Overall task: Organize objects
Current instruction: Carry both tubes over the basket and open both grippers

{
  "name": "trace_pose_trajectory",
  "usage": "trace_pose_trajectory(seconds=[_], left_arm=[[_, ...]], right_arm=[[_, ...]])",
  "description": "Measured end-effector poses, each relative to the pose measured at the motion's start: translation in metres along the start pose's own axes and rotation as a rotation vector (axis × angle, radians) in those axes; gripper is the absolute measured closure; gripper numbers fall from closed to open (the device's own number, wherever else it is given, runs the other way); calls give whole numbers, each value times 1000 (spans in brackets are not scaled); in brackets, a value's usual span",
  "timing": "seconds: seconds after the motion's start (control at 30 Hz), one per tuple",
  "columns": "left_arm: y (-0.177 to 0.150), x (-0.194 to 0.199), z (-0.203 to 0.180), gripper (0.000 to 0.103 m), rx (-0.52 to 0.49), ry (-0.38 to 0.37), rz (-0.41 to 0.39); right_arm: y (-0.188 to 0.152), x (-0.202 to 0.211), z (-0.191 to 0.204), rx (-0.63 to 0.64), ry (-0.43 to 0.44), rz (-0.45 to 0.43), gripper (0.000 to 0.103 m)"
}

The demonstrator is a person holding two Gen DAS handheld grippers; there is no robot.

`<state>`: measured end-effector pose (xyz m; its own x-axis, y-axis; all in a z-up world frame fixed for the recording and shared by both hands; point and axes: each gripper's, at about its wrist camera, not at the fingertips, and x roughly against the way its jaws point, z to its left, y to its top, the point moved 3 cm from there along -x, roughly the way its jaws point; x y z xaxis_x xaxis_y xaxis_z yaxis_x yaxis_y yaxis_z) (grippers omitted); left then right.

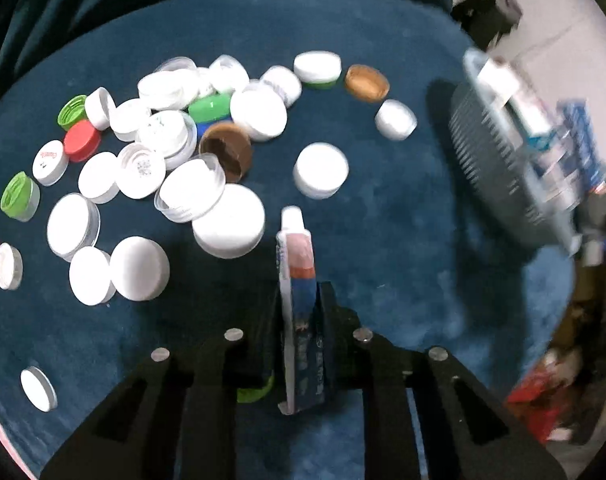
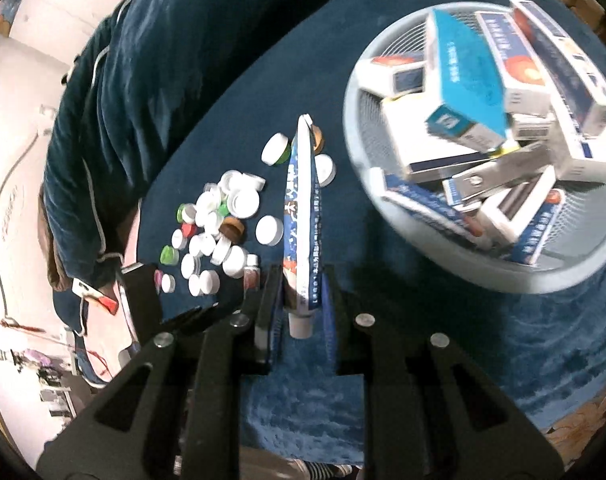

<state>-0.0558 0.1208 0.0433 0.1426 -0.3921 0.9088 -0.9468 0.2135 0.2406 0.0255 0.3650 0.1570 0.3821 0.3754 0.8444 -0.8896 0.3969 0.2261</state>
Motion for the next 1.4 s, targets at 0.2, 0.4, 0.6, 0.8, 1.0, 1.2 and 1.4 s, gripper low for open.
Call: trace_pose_trajectory(seconds=[0.2,0.4,0.6,0.8,1.0,1.2,1.4], left_arm=[[13,41,-15,85,20,-125,-90],[28,72,-55,85,-20,-244,-155],[43,80,-126,85,-130,-327,-187],[54,58,-196,85,-234,-360,-194],[53,27,-218,9,-244,-311,-158],[49,56,-190,1,-223,-167,-260],[42,66,-138,1,-140,-51,-244]], right_arm=[[2,38,-29,-86,44,-113,84],[0,83,-61,-183,54,-283,84],[1,96,-78,-181,-153,-370,84],[6,88,-89,-202,-214,-362,82],[0,92,-110,-357,-191,-377,58],[-3,99,-98,-298,-234,-400,34],[-3,85,-81,-248,-233,-355,12]])
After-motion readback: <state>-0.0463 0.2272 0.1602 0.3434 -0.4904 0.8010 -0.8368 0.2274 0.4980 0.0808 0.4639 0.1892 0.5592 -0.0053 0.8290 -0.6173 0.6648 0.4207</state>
